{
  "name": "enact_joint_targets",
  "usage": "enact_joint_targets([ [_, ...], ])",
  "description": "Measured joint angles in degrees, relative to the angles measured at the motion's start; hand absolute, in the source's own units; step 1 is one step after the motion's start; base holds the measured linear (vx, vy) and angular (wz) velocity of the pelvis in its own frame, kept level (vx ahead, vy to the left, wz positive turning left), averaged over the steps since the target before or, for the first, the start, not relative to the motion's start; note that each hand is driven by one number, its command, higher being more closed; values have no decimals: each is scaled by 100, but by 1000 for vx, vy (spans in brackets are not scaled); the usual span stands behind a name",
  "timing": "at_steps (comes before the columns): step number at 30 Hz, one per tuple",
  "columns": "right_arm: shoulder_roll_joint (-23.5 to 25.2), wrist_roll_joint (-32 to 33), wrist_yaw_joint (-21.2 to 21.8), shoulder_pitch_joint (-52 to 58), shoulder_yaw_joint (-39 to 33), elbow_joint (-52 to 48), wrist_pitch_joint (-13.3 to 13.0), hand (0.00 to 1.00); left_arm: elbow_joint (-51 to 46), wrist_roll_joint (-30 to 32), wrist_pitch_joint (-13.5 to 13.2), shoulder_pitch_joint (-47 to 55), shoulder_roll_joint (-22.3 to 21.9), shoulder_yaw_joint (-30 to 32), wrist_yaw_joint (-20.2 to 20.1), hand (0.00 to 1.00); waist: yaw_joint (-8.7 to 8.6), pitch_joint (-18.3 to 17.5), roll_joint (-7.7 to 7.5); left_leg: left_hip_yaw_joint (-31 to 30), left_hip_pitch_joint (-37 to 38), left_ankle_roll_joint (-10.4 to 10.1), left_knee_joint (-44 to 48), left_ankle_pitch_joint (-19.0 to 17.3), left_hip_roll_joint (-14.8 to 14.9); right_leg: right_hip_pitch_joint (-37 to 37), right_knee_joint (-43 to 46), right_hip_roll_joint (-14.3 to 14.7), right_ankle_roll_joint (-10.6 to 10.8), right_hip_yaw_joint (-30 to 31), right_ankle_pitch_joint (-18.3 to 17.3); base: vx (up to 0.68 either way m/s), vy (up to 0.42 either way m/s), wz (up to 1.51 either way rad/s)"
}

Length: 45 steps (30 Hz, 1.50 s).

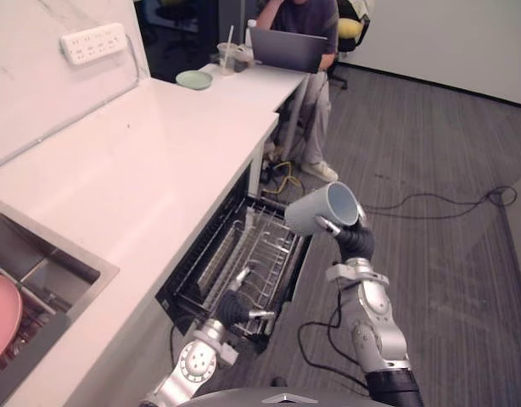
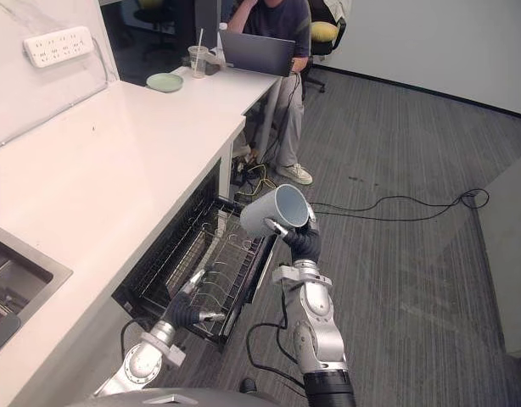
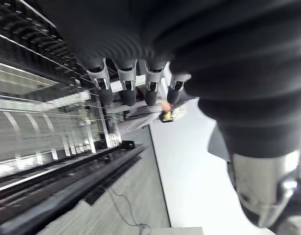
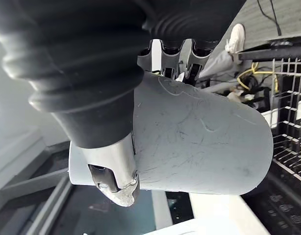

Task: Walk over to the sink, pick up the cup, carry it to the dishwasher, place the cup inside the dishwasher, then close the dishwasher door

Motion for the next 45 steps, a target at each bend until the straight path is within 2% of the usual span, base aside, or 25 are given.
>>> enact_joint_targets([
  [5,-48,-210,479,8,-25,492,452,100,622,205,677,300,40,918,491,0,2,118,24,-199,6,-11,0,21,1,106,-19,-9,3,-264,-31,-23,-31,21],
  [9,-96,-346,814,-3,-65,1213,655,100,870,234,851,665,60,1532,810,0,183,166,13,-484,-8,-18,-1,62,-20,222,-19,-40,31,-568,-101,-16,-27,36],
  [12,-105,-444,986,-61,-55,1784,695,100,1121,231,975,802,-4,1773,902,0,338,220,11,-705,-51,-15,-1,113,-45,288,-20,-62,39,-797,-140,-17,-24,42],
  [18,-219,-685,1124,-791,169,3111,687,100,1249,111,947,858,-197,2306,1021,0,524,433,50,-1183,-310,-18,-2,296,-122,263,-19,-119,42,-1275,-141,-50,-18,47],
  [22,-430,-811,1112,-1679,375,4280,697,100,1260,-113,928,834,-205,2602,1064,0,851,669,82,-1529,-717,-68,-28,434,-166,49,-18,-137,44,-1623,-140,-84,3,47],
  [24,-535,-787,1112,-2299,372,4968,701,100,1262,-270,911,807,-208,2734,982,0,976,940,124,-1660,-824,-80,-3,529,-177,0,-18,-137,27,-1768,-112,-43,12,46],
  [26,-706,-765,1185,-3106,332,5812,695,100,1323,-591,833,720,-199,2877,857,0,1204,1245,166,-1832,-1028,-82,1,707,-182,-155,-17,-122,-25,-1949,-31,0,6,43],
  [29,-897,-777,1340,-3839,323,6518,685,100,1367,-815,752,594,-207,2970,738,0,1434,1611,237,-2071,-1122,-126,1,816,-214,-151,-15,-122,-37,-2181,-23,-25,-13,42],
  [31,-990,-787,1375,-4176,295,6727,680,100,1363,-914,715,591,-210,2990,712,0,1568,1745,247,-2120,-1130,-136,1,840,-223,-148,-2,-126,-38,-2207,-24,-29,-7,19],
  [35,-1201,-1034,1549,-4646,266,6802,697,100,1336,-1028,629,554,-218,2993,707,0,1729,1923,285,-2257,-1284,-152,0,877,-228,-275,77,-135,-61,-2326,-44,-49,-7,17],
  [36,-1287,-1121,1578,-4817,265,6933,715,0,1291,-1038,620,544,-220,2994,702,0,1767,1944,291,-2324,-1369,-170,-1,870,-222,-364,124,-134,-83,-2366,-59,-64,-10,14],
  [41,-1360,-1637,1685,-4895,311,7122,926,0,1155,-1073,621,486,-215,2990,608,0,1938,2013,289,-2398,-1406,-174,0,911,-209,-363,145,-113,-141,-2473,-106,-24,-15,11],
  [45,-1357,-2097,1716,-4984,374,7150,943,0,1128,-1079,626,483,-214,2988,599,0,1956,2023,272,-2388,-1463,-182,0,914,-181,-421,148,-87,-146,-2459,-103,-7,-11,0],
])
